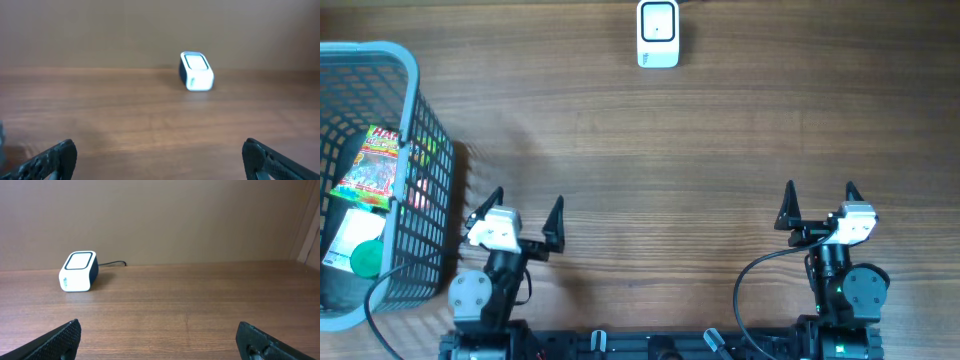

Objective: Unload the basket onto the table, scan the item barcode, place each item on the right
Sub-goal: 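Reach the left gripper into the basket and grasp the green-lidded jar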

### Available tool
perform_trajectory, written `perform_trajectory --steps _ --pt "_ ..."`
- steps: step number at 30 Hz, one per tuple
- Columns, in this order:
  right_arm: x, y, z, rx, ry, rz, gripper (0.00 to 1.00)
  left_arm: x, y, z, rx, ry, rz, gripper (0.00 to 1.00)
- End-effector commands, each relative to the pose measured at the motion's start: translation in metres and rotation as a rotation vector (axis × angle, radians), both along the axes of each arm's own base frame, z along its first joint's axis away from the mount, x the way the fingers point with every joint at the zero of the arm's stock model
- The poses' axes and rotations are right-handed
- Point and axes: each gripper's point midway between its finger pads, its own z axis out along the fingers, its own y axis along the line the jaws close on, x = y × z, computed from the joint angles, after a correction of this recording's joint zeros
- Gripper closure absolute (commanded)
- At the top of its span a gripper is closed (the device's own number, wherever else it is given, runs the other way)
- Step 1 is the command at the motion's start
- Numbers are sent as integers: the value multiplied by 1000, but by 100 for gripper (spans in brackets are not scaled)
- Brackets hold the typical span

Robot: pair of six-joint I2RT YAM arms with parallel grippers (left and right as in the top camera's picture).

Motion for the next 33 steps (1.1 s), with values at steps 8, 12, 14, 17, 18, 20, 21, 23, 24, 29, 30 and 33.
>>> perform_trajectory --steps 8,12,14,17,18,20,21,23,24,29,30,33 --pt "-1 4 3 -9 -13 19 0 -2 -11 148 -47 132 -61 0" --pt "-1 4 3 -9 -13 19 0 -11 -40 163 -90 241 -236 0" --pt "-1 4 3 -9 -13 19 0 -12 -52 170 -102 219 -315 0" --pt "-1 4 3 -9 -13 19 1 0 -35 188 -169 186 -190 0" --pt "-1 4 3 -9 -13 19 0 5 -21 191 -201 204 -97 0" --pt "-1 4 3 -9 -13 19 0 12 2 198 -193 250 41 0" --pt "-1 4 3 -9 -13 19 0 16 13 204 -186 273 102 0" --pt "-1 4 3 -9 -13 19 0 22 38 220 -172 310 235 0" --pt "-1 4 3 -9 -13 19 0 25 55 230 -179 326 328 0" --pt "-1 4 3 -9 -13 19 0 17 141 242 -299 446 784 0" --pt "-1 4 3 -9 -13 19 0 9 159 232 -366 481 888 0" --pt "-1 4 3 -9 -13 19 0 -25 198 192 -556 610 1153 0"
